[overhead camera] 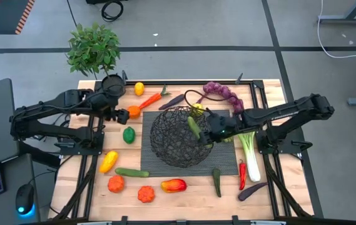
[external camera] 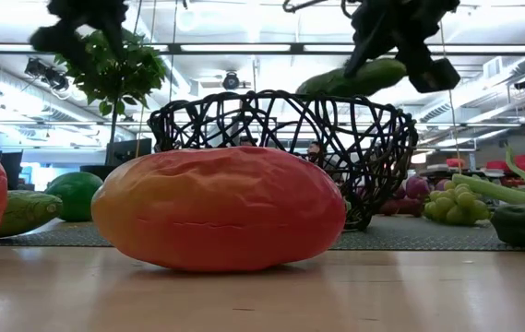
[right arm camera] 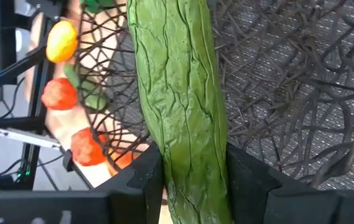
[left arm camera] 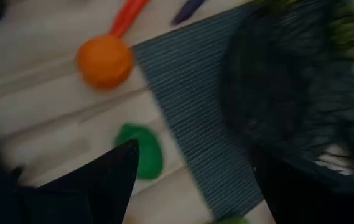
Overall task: Build produce basket
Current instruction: Put the right cucumber into the black basket, then put the lime into the black basket
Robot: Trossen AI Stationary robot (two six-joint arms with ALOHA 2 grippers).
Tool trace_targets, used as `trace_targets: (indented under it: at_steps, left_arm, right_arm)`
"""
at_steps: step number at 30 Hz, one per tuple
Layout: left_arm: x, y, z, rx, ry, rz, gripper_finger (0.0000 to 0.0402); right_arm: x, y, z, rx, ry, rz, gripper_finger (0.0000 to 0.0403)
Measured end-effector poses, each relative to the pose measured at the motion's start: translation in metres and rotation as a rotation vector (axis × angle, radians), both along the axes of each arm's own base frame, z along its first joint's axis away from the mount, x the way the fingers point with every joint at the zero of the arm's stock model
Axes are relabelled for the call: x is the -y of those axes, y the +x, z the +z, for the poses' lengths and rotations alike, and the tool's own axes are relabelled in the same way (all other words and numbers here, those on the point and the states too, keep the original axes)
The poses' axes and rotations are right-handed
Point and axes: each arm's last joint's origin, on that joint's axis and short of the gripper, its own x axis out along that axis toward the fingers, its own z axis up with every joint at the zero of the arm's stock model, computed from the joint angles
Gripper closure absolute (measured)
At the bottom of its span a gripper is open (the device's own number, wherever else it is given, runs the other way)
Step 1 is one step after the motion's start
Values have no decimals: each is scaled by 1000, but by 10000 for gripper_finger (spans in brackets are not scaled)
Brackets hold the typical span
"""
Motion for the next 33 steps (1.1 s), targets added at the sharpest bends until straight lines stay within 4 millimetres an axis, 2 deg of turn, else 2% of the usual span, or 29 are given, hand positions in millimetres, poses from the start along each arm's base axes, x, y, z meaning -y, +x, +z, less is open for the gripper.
trace_targets:
  at_steps: [7, 13, 22, 33]
  left_arm:
    - [2, -8, -5, -94, -41, -4, 92]
    - [1, -2, -10, -144, -64, 13, 92]
    - [-5, 26, -28, -273, -87, 3, 92]
    - [-7, 60, -59, -439, -171, -12, 92]
  right_arm:
    - [4, 3, -1, 6, -19, -38, 218]
    - [13, 4, 2, 36, -47, -57, 166]
    - [19, 3, 5, 50, -59, 20, 112]
    - [33, -12, 21, 97, -131, 57, 108]
